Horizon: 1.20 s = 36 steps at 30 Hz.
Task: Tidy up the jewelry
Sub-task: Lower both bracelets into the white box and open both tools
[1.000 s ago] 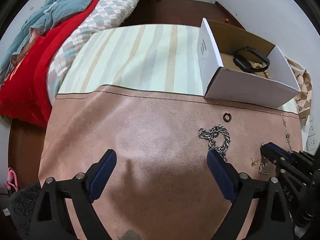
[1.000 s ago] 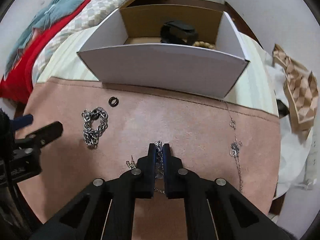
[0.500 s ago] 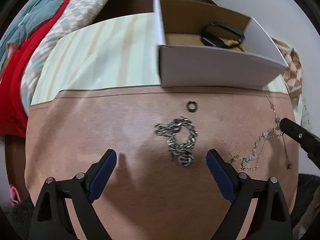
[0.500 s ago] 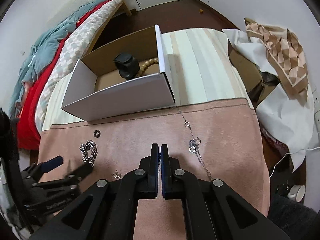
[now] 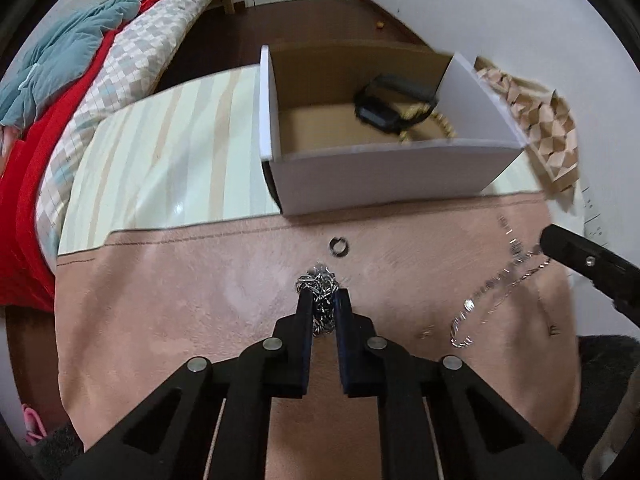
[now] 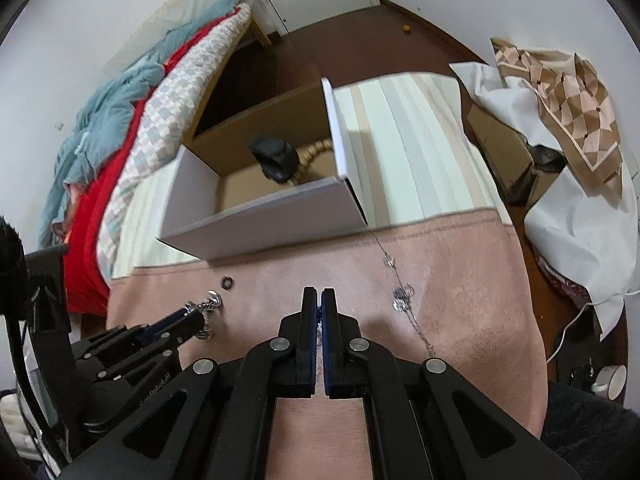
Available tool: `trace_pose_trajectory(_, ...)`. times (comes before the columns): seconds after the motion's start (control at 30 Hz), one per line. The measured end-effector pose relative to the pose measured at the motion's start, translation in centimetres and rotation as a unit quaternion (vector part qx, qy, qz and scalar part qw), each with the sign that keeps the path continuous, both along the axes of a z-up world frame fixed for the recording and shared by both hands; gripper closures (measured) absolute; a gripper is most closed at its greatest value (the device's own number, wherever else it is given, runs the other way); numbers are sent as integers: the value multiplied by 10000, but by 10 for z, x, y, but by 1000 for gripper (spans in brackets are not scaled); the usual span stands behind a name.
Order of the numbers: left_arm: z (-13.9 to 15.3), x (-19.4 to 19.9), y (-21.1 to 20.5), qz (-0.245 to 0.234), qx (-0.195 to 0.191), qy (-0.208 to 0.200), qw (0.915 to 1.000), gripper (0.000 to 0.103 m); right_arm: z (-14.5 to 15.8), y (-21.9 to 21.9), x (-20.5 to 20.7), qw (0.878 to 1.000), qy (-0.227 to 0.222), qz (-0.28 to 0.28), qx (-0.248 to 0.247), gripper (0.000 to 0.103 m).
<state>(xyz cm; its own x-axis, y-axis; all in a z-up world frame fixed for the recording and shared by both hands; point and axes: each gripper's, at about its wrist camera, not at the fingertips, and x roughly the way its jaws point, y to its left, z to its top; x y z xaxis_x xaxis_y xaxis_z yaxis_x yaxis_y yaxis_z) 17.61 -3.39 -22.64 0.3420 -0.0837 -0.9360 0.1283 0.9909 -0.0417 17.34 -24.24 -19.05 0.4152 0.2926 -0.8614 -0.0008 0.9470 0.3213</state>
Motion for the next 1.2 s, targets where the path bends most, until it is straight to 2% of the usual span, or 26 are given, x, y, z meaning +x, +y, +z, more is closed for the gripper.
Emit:
trace_pose_trajectory(0.17,35,3,9,-46,-417,-144,9990,95,33,3,4,9994,-294,58,172,101)
trace_pose_trajectory(0.3,76,15,9,-196,-595,-441,9971,95,66,5,12,9975,-566,114,404,101)
trace_pose_trajectory(0.47,127,38,8,-325,-812,-858,9925,95,109,8,38,9937,-927,246,576,101)
trace_pose_trajectory(0.57,141,57,11,-328,-889,-954,9909,95,119,14,59,9933,-945,385,546,101)
trace_pose_trajectory(0.7,129,88,15,-292,-865,-793,9927,95,111,25,87,9945,-764,550,449,101)
trace_pose_trajectory(0.97,69,140,26,-189,-909,28,9957,95,67,38,120,9965,-141,630,521,101)
trace_pose_trajectory(1.03,63,148,25,-238,-929,152,9953,94,58,41,127,9959,24,660,619,101)
trace_pose_trajectory(1.1,61,156,25,-190,-959,248,9949,94,43,44,133,9926,376,758,866,101)
trace_pose_trajectory(1.2,67,165,27,-98,-1000,227,9947,91,29,47,138,9880,730,864,1052,100)
